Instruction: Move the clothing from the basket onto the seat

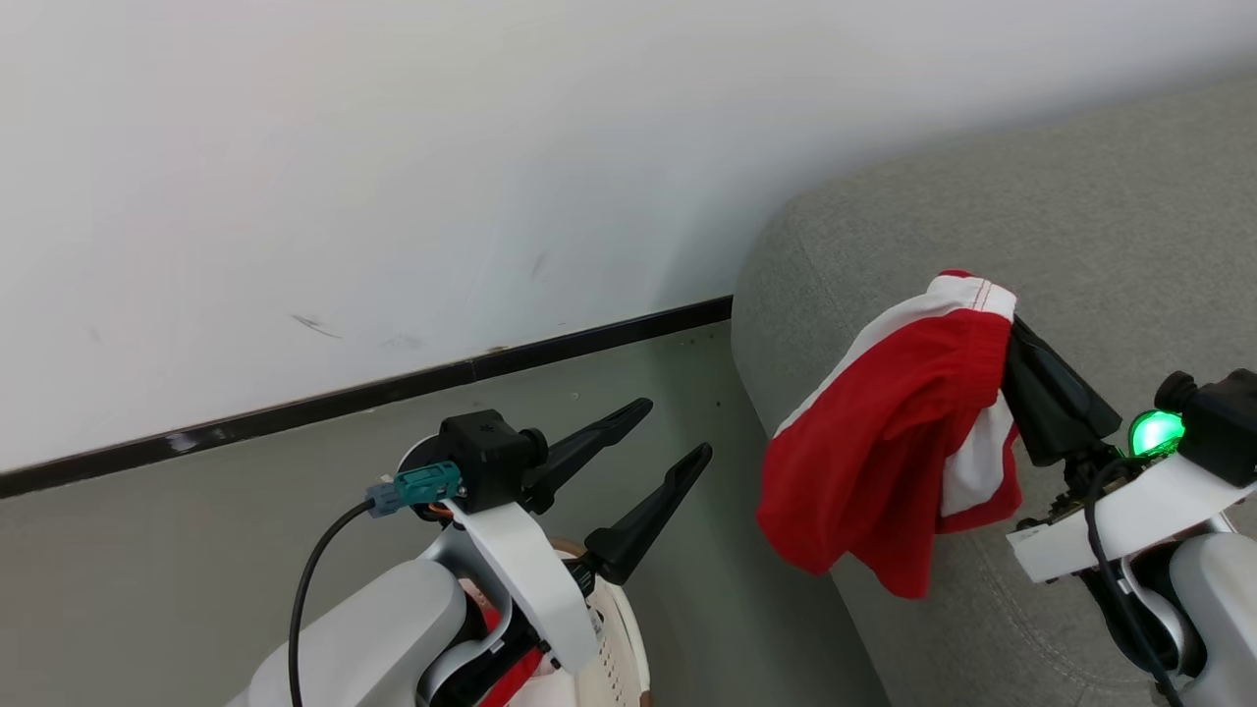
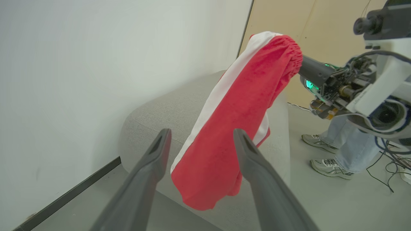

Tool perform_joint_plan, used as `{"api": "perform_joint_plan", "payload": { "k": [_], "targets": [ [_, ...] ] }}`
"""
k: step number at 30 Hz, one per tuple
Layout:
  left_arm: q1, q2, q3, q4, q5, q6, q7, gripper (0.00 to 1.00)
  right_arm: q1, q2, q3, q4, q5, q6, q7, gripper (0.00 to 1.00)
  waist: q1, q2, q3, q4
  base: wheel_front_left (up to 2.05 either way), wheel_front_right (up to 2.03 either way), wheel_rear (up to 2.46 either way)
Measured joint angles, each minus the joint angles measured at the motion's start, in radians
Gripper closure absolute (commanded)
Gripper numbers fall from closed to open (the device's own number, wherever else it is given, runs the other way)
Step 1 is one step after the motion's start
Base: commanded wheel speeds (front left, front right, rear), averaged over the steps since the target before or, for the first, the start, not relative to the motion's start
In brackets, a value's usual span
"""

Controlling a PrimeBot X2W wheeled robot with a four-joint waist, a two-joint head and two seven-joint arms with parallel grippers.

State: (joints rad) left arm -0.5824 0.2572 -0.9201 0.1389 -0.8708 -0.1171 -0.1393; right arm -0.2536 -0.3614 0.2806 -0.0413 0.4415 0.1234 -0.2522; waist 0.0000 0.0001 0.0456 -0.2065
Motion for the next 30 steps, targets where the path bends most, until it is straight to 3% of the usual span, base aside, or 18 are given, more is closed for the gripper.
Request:
{"api": "perform_joint_plan", "payload": {
  "k": [10,30],
  "targets": [
    [0.000,0.011,-0.008,-0.007,0.002,0.000,-0.002,0.00,0.010,-0.022,-0.116,-0.092,-0.042,0.000,0.000,1.00,0.0000,0.0000,0.018,-0.077,0.00,0.00,0.00],
    [0.000,0.064,0.002,-0.066,0.028,0.009,-0.003,0.00,-0.029,-0.065,-0.159,-0.148,-0.054,0.000,0.000,1.00,0.0000,0.0000,0.090,-0.174,0.00,0.00,0.00]
  ]
}}
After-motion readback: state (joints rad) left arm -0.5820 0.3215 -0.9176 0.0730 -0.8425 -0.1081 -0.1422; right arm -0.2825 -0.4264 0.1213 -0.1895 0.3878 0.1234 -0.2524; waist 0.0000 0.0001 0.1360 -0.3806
